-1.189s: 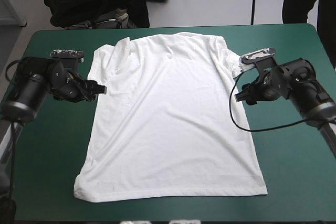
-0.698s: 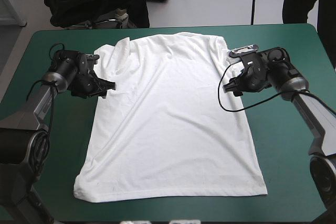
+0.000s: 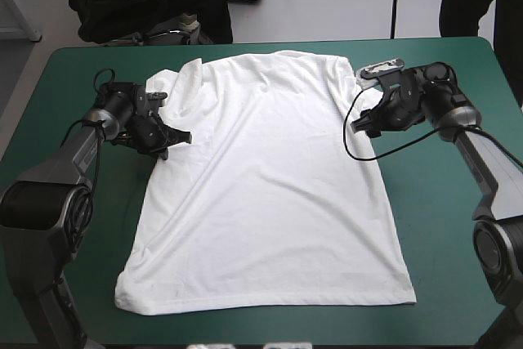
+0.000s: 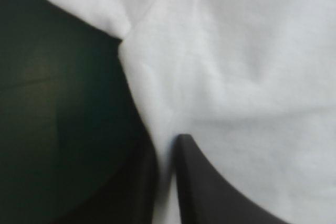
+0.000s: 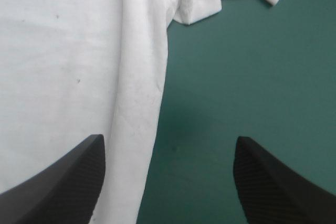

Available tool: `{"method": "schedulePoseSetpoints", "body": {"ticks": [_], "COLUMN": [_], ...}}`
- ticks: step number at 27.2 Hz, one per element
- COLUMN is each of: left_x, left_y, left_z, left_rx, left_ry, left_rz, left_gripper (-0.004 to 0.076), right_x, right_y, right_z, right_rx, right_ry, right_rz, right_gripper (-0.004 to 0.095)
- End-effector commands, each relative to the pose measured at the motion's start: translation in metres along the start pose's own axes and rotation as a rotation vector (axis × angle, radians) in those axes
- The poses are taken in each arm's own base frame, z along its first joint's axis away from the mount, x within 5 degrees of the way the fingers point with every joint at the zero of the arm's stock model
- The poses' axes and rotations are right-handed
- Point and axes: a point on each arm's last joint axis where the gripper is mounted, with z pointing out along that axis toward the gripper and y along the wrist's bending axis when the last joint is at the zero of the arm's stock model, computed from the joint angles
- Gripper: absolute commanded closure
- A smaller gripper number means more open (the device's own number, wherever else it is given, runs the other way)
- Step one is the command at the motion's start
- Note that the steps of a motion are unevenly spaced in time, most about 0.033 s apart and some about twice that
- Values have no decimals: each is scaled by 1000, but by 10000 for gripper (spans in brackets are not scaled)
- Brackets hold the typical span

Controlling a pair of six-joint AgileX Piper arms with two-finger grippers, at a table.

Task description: Fold the cloth

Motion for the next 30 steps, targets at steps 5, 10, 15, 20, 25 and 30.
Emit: {"method": "schedulePoseSetpoints", "body": {"ticks": [5,10,15,20,25,30], "left_x": [-2,-2,-1,-1,-1,-2], "left_y": [-1,-1,-1,-1,-1,-1], "left_z": [-11,-11,-11,-11,-11,-11], "left_rx": [-1,-1,-1,-1,-1,-5], "left_ry": [-29,-27,-23,-23,-23,-36], "left_rz": [5,5,5,5,5,7], "left_gripper": [741,741,741,741,741,741], "right_x": [-28,-27,-25,-21,-18,-19], "right_y": [-7,-4,-1,3,8,10], "right_z": [7,40,66,81,89,89], "right_rx": [10,-22,-46,-94,-147,-164], "right_ry": [-80,-34,13,54,77,72], "right_rz": [-11,-17,-10,9,15,24], "right_gripper": [264,264,264,359,602,900]}}
